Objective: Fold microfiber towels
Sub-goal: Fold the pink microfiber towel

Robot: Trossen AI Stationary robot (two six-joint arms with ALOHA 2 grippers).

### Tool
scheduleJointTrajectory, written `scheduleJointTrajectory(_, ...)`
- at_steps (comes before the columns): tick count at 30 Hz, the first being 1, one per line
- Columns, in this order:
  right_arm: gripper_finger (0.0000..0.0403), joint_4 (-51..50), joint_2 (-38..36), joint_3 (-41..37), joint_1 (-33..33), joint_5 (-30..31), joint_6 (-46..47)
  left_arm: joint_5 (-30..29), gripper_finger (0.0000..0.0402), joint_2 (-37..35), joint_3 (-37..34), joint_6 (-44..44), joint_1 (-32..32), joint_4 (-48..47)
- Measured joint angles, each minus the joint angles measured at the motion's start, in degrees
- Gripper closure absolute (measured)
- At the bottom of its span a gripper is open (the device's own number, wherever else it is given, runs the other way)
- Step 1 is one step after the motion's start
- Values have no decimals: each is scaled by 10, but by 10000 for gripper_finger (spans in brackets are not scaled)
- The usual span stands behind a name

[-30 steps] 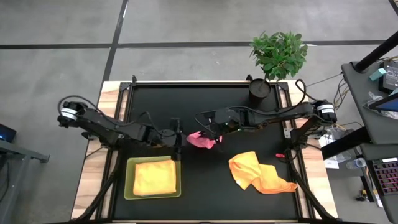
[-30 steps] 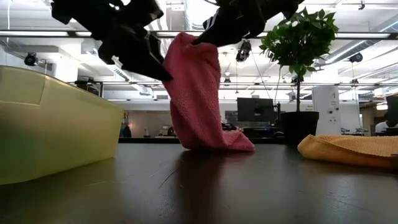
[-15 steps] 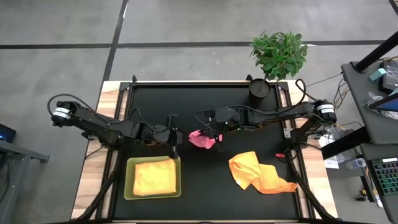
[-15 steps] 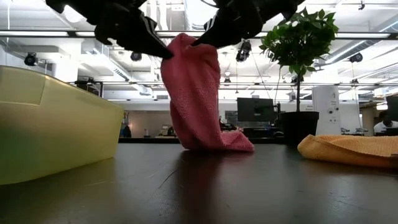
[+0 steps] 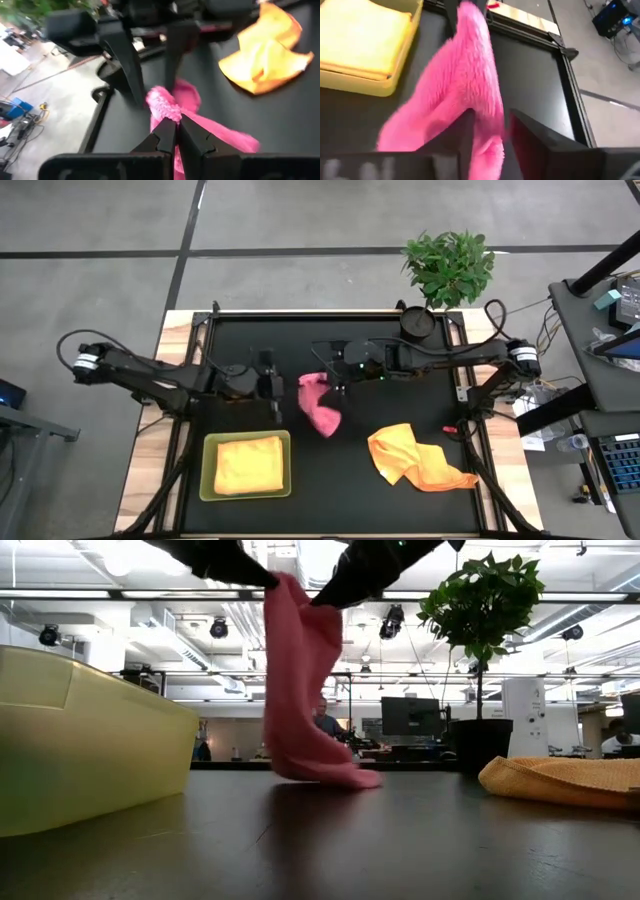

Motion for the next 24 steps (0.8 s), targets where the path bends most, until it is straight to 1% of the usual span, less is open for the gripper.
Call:
scheduleJointTrajectory(5,243,-64,-1,39,-20,1,0,0,401,-27,6,0,19,3)
scheduleJointTrajectory(9,211,-75,-1,48,-29,-3,14,1,401,-47,18,-3,30,2)
scheduleJointTrajectory(15,193,-68,-1,40,-32,-10,17,24,401,-63,21,-9,32,-5)
scheduleJointTrajectory(17,190,-59,-1,34,-32,-10,15,42,402,-68,21,-22,32,-7)
scheduleJointTrajectory(20,186,-53,-1,29,-32,-10,15,47,402,-69,35,-46,35,-5)
scheduleJointTrajectory(21,185,-53,-1,28,-32,-10,15,39,402,-70,41,-53,37,-4)
scheduleJointTrajectory(22,184,-53,-1,27,-32,-10,15,18,402,-70,48,-64,39,5)
scheduleJointTrajectory(24,182,-53,-1,27,-32,-10,25,-41,402,-70,62,-78,44,28)
